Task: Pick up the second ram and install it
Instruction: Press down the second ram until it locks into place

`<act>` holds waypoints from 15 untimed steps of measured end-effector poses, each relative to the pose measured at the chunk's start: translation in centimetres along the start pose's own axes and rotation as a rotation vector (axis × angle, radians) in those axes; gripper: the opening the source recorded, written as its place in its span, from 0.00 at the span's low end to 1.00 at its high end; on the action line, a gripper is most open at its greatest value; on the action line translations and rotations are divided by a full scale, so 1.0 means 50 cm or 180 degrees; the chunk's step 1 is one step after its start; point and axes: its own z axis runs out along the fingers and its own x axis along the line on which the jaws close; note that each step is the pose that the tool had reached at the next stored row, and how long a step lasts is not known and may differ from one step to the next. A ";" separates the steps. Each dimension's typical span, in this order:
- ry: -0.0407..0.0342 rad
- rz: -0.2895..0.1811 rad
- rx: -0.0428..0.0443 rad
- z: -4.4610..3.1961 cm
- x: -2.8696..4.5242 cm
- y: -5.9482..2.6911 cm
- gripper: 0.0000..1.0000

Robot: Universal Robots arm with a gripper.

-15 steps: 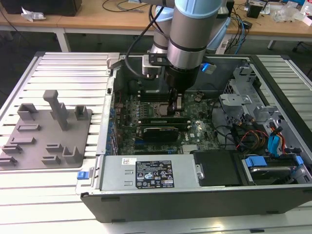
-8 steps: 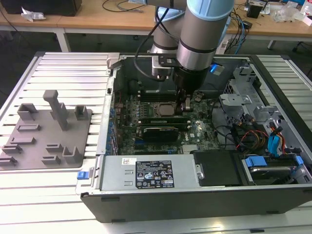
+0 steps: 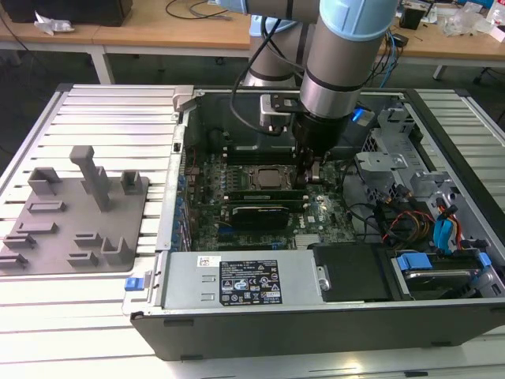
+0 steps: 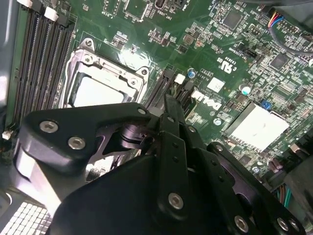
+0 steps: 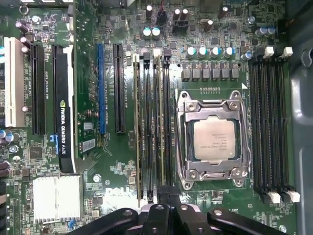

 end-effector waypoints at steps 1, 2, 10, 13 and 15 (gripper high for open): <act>0.0000 0.0000 0.0000 0.002 0.000 0.000 0.08; 0.0000 0.0000 0.0000 0.003 0.000 0.000 0.08; 0.0001 0.0000 0.0000 0.012 0.001 0.000 0.08; 0.0001 0.0000 0.0000 0.014 0.001 -0.001 0.08; 0.0001 0.0000 0.0000 0.015 0.001 -0.001 0.08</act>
